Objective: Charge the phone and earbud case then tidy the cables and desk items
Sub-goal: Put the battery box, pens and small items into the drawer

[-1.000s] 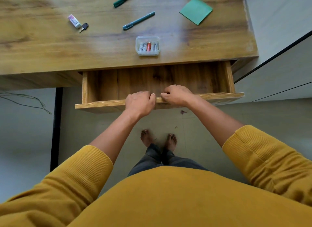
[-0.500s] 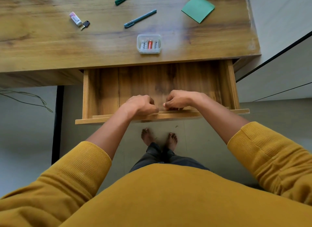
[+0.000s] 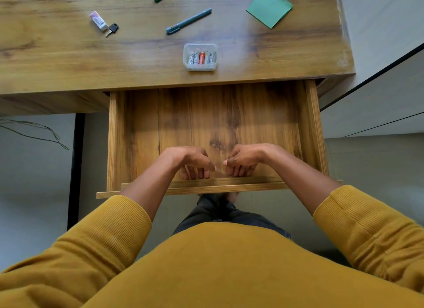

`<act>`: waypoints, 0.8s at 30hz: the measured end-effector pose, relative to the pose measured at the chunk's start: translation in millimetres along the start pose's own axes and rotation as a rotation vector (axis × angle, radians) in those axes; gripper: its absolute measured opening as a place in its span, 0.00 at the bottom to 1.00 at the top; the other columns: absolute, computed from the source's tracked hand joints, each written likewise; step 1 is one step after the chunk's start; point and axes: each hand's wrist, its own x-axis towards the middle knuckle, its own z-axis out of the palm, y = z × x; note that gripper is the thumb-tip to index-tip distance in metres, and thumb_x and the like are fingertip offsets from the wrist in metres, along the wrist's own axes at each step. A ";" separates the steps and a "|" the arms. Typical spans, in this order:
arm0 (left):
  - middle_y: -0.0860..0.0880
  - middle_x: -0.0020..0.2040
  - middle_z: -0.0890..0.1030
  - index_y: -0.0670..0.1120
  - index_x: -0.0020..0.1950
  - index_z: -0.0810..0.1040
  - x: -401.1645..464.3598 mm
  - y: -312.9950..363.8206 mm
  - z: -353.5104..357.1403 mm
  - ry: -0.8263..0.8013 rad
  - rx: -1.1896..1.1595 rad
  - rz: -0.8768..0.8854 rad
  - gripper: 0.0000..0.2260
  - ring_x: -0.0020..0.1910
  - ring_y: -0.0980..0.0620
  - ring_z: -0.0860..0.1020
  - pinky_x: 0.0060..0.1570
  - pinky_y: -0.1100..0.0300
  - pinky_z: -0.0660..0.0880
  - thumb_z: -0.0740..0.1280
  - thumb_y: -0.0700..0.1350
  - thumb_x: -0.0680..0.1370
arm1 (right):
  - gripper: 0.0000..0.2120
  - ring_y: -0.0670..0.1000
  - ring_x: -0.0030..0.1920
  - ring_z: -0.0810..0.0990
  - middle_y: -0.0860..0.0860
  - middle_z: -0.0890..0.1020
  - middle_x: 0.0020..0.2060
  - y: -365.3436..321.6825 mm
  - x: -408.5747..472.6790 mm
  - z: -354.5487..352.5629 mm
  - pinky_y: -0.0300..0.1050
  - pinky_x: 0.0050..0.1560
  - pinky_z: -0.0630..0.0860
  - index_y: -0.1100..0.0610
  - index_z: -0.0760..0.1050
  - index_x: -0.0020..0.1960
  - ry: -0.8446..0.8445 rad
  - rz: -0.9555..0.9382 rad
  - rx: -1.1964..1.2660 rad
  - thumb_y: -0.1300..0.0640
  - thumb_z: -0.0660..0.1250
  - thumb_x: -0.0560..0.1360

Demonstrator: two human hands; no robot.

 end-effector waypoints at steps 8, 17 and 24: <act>0.46 0.45 0.89 0.46 0.47 0.90 13.1 -9.4 6.4 -0.092 -0.056 -0.058 0.16 0.45 0.45 0.88 0.47 0.51 0.86 0.72 0.57 0.80 | 0.19 0.47 0.42 0.89 0.48 0.89 0.42 4.5 1.2 12.9 0.43 0.43 0.84 0.52 0.89 0.47 -0.024 -0.007 -0.007 0.41 0.65 0.83; 0.46 0.48 0.89 0.48 0.48 0.91 21.0 -15.0 13.5 -0.165 -0.071 -0.094 0.16 0.45 0.47 0.89 0.46 0.52 0.86 0.69 0.57 0.81 | 0.17 0.48 0.44 0.89 0.50 0.90 0.44 7.6 4.3 18.7 0.43 0.42 0.84 0.51 0.89 0.47 -0.116 0.018 0.004 0.40 0.69 0.81; 0.42 0.49 0.89 0.43 0.50 0.90 24.5 -11.1 25.0 -0.217 -0.068 -0.140 0.15 0.46 0.43 0.89 0.47 0.49 0.86 0.69 0.53 0.83 | 0.17 0.49 0.48 0.88 0.51 0.90 0.47 10.9 -1.3 27.9 0.46 0.47 0.86 0.53 0.89 0.51 -0.167 0.030 0.023 0.40 0.72 0.78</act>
